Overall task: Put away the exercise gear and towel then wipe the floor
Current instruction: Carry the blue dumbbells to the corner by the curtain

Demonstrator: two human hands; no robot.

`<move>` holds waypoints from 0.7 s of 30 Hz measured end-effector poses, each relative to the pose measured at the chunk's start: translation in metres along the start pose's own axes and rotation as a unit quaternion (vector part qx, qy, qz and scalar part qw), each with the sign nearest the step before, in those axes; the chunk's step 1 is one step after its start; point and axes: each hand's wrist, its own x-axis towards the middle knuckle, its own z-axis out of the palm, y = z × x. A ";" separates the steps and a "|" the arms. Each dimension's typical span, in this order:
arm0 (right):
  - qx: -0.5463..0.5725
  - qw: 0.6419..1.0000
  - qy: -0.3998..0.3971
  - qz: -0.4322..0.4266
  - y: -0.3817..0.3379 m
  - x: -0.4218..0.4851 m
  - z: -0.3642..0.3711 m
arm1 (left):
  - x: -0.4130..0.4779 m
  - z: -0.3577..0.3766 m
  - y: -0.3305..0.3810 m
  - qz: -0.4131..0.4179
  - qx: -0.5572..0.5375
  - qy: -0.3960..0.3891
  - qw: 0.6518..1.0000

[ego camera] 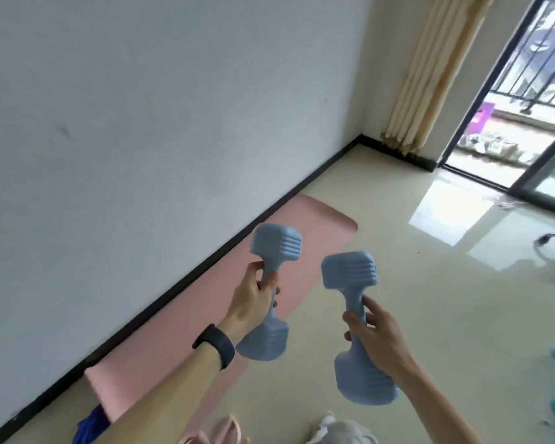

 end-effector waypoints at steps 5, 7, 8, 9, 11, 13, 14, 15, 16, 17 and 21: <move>0.070 0.991 0.110 -0.019 -0.021 0.001 -0.064 | 0.031 0.046 0.065 0.078 0.022 -0.066 0.994; 0.105 0.984 0.145 -0.025 -0.029 0.013 -0.096 | 0.050 0.073 0.092 0.107 0.022 -0.095 0.989; 0.118 0.980 0.160 -0.029 -0.032 0.022 -0.113 | 0.060 0.088 0.105 0.120 0.024 -0.109 0.987; 0.129 0.976 0.173 -0.035 -0.034 0.032 -0.132 | 0.072 0.105 0.118 0.131 0.025 -0.120 0.984; 0.134 0.971 0.191 -0.050 -0.036 0.054 -0.172 | 0.096 0.141 0.146 0.146 0.022 -0.134 0.980; 0.121 0.969 0.203 -0.066 -0.036 0.080 -0.215 | 0.122 0.180 0.178 0.166 0.005 -0.143 0.976; 0.117 0.968 0.212 -0.070 -0.035 0.092 -0.237 | 0.135 0.199 0.196 0.177 0.001 -0.148 0.973; 0.116 0.966 0.221 -0.071 -0.033 0.105 -0.257 | 0.147 0.218 0.212 0.180 0.001 -0.149 0.972; 0.114 0.965 0.226 -0.072 -0.031 0.116 -0.277 | 0.158 0.235 0.229 0.175 -0.003 -0.147 0.974; 0.113 0.963 0.231 -0.075 -0.028 0.128 -0.296 | 0.169 0.252 0.246 0.171 -0.012 -0.147 0.974; 0.108 0.957 0.259 -0.078 -0.024 0.171 -0.371 | 0.213 0.310 0.302 0.181 -0.041 -0.152 0.971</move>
